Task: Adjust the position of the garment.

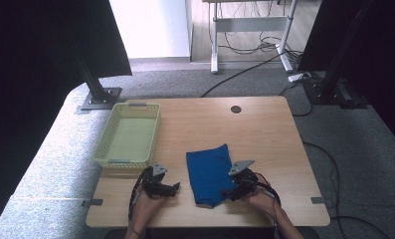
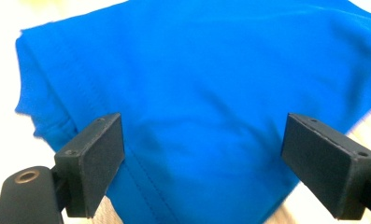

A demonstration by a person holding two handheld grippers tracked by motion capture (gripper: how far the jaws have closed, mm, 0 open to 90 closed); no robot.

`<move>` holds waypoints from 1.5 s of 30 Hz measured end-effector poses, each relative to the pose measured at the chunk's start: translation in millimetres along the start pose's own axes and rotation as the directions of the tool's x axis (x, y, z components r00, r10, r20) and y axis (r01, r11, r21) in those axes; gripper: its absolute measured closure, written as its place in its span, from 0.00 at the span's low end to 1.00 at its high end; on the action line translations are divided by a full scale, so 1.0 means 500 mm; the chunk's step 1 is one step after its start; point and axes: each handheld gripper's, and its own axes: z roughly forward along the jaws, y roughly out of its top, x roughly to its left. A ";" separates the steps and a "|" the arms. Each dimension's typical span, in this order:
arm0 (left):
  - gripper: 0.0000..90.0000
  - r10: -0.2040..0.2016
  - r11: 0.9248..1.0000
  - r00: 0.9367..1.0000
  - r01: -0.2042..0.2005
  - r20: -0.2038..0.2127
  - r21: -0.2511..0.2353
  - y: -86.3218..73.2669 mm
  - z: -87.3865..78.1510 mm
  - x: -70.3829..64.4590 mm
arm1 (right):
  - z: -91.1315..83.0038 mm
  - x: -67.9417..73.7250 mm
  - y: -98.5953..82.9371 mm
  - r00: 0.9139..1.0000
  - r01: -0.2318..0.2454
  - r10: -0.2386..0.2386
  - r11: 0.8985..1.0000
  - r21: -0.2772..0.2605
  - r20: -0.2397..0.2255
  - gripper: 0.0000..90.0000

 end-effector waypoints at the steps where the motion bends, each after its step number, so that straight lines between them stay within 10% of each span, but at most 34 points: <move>1: 0.02 0.000 1.000 1.000 0.000 0.000 0.000 0.000 0.000 0.000 | 0.004 -0.003 0.000 1.000 0.023 -0.023 1.000 0.011 -0.016 0.15; 6: 0.02 0.001 1.000 1.000 -0.001 -0.001 0.000 0.000 0.000 0.000 | 0.014 -0.009 -0.002 1.000 0.021 -0.020 0.999 0.026 -0.019 0.13; 14: 0.02 0.000 1.000 1.000 0.000 -0.002 0.000 0.000 0.000 0.000 | 0.013 0.022 -0.006 0.981 -0.137 0.134 0.990 0.016 0.143 0.15; 25: 0.02 -0.001 1.000 1.000 0.001 -0.002 -0.001 0.000 0.000 0.000 | 0.001 0.026 -0.015 0.999 -0.016 0.015 1.000 0.019 0.040 0.15; 45: 0.02 0.000 1.000 1.000 0.000 -0.002 0.000 0.001 0.001 0.000 | 0.011 -0.001 -0.011 0.980 -0.144 0.144 0.989 -0.006 0.136 0.16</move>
